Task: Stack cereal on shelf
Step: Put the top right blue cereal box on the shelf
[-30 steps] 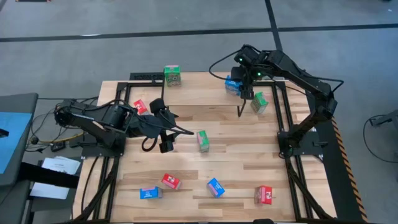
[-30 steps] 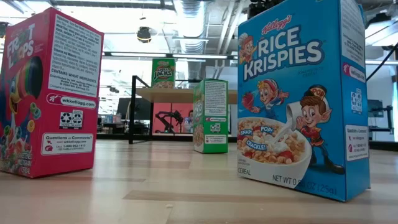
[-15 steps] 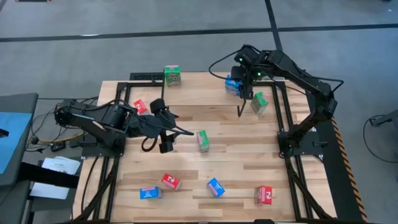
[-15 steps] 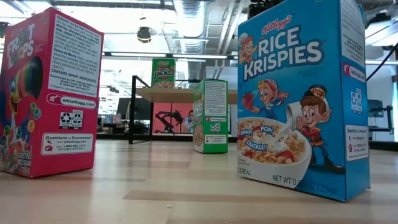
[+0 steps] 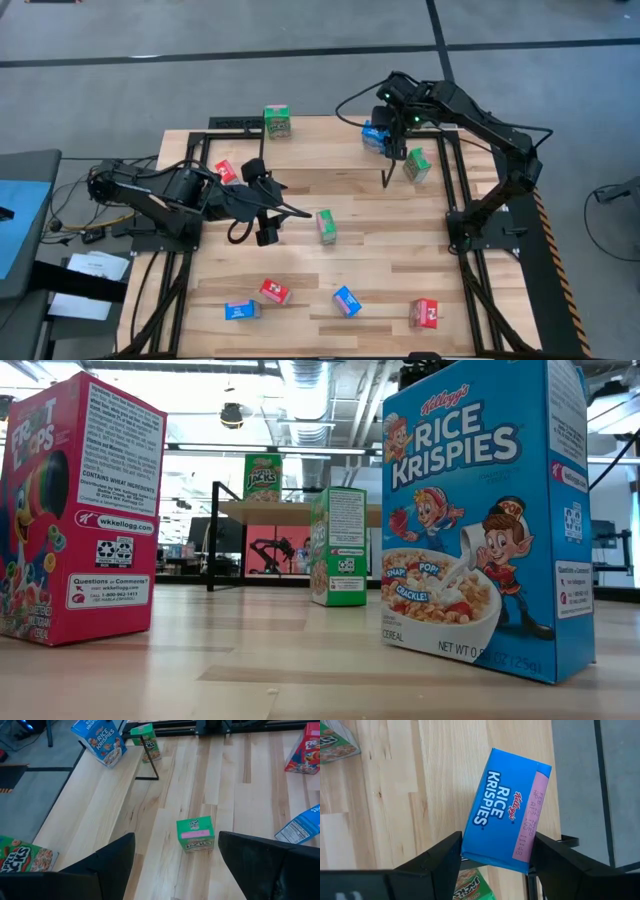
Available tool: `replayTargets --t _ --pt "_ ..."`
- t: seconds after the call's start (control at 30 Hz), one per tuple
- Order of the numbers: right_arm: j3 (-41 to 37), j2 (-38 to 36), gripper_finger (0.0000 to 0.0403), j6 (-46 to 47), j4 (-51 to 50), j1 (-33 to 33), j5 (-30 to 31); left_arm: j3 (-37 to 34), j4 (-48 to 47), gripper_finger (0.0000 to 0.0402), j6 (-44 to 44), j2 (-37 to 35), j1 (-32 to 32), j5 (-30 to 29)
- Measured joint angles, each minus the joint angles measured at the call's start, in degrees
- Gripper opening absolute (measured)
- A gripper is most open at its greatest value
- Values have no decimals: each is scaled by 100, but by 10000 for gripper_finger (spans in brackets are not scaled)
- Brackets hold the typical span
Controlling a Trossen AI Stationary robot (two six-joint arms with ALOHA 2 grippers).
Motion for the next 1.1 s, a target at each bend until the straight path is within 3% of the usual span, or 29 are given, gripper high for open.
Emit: replayTargets --t 0.73,1.1 --pt "0 0 261 152 46 -7 1 0 0 277 2 0 0 0" --pt "0 0 391 202 112 -243 61 0 0 277 2 0 0 0"
